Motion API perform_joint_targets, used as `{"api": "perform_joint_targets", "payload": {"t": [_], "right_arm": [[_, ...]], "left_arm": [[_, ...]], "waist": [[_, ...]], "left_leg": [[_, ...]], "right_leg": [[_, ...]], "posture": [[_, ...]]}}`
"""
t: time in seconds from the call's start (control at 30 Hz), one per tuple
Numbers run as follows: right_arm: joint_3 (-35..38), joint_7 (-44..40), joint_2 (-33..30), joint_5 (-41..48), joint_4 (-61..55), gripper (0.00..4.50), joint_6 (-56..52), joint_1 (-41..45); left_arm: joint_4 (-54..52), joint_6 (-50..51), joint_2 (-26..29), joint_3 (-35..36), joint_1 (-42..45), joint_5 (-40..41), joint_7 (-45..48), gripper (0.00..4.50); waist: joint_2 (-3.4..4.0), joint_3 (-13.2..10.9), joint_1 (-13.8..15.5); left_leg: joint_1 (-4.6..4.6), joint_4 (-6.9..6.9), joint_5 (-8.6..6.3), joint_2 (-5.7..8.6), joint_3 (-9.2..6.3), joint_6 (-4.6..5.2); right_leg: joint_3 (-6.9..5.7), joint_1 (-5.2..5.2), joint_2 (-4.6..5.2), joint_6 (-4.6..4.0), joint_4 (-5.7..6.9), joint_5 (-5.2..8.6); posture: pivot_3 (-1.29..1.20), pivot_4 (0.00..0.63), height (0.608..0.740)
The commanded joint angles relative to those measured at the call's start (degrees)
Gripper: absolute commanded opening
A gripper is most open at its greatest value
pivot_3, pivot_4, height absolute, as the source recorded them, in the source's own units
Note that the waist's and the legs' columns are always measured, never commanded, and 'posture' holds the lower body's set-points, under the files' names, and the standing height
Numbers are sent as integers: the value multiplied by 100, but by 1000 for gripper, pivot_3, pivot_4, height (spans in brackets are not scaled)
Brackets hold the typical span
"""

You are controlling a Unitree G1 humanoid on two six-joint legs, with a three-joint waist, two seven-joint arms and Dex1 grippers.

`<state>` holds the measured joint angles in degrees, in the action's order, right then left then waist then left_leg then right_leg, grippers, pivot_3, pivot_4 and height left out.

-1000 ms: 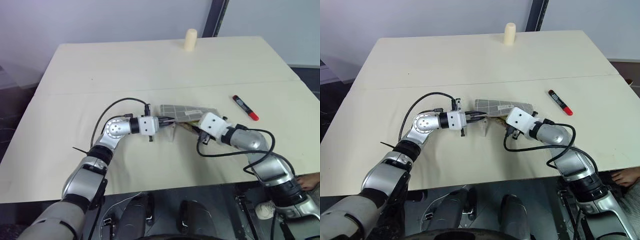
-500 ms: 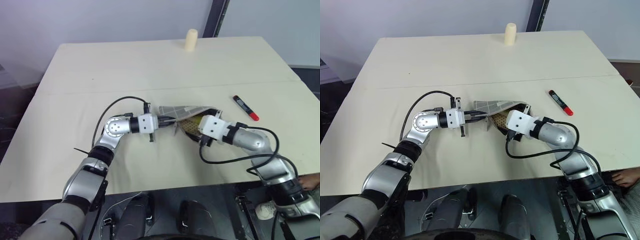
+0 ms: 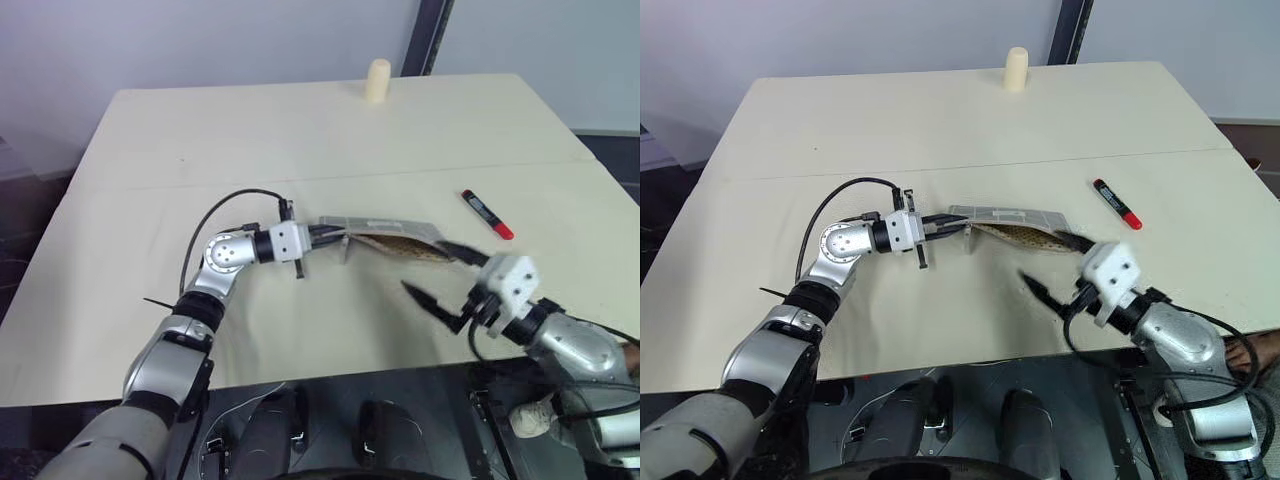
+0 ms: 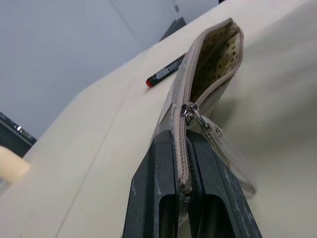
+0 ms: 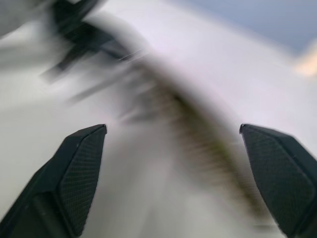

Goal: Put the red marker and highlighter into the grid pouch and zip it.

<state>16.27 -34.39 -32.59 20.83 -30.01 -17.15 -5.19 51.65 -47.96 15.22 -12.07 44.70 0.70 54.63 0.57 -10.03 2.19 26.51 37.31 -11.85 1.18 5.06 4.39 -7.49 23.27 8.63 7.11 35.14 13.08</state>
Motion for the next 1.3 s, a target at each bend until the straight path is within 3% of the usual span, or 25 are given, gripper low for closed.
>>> {"api": "perform_joint_targets", "payload": {"t": [0.03, 0.23, 0.57, 0.9, 1.0, 1.2, 1.3], "right_arm": [[436, 702, -130, -446, 640, 4474, -219, 352], [714, 1094, -451, -630, 2309, 4474, -396, 1375], [232, 432, -599, -729, 5598, 4474, 283, 3146], [141, 565, -617, -819, 7571, 4474, 285, 4185], [208, 369, -621, -638, 7709, 3582, -129, 4252], [197, 16, -645, -478, 6917, 414, -254, 3864], [227, -151, -630, -311, 5990, 267, -393, 3429]], "left_arm": [[-25, -75, -43, 38, 75, -63, -148, 0], [19, -114, -48, 12, 101, -183, -253, 0], [-53, -142, -25, 3, -20, -282, -376, 0], [-244, -102, 47, -13, -167, -293, -443, 0], [-256, -103, 35, -26, -174, -303, -474, 0], [-249, -99, 19, -39, -176, -304, -498, 0], [-232, -104, 15, -44, -162, -311, -513, 0]], "waist": [[0, 0, 12], [1, 0, 1], [2, -1, -20], [3, -1, -62], [3, -1, -105], [4, -1, -164], [5, -1, -153]], "left_leg": [[0, 0, 0, 0, 1, 0], [6, -8, 1, 3, 14, 2], [5, -6, 9, 1, 21, 15], [8, -6, 10, 1, 25, 14], [8, -7, 10, 1, 25, 14], [8, -10, 9, 1, 22, 14], [8, -10, 10, 1, 23, 14]], "right_leg": [[1, 0, 0, -2, -4, 1], [1, 10, -1, 1, -3, -1], [1, 4, -2, 1, 6, -2], [1, 0, 2, 0, 11, -3], [2, -1, 3, 0, 11, -3], [0, -2, 5, 1, 12, -3], [0, -1, 5, 1, 18, -3]], "posture": [[0, 150, 740], [0, 150, 740], [0, 150, 740], [0, 150, 740], [0, 150, 740], [0, 150, 740], [0, 150, 740]]}}
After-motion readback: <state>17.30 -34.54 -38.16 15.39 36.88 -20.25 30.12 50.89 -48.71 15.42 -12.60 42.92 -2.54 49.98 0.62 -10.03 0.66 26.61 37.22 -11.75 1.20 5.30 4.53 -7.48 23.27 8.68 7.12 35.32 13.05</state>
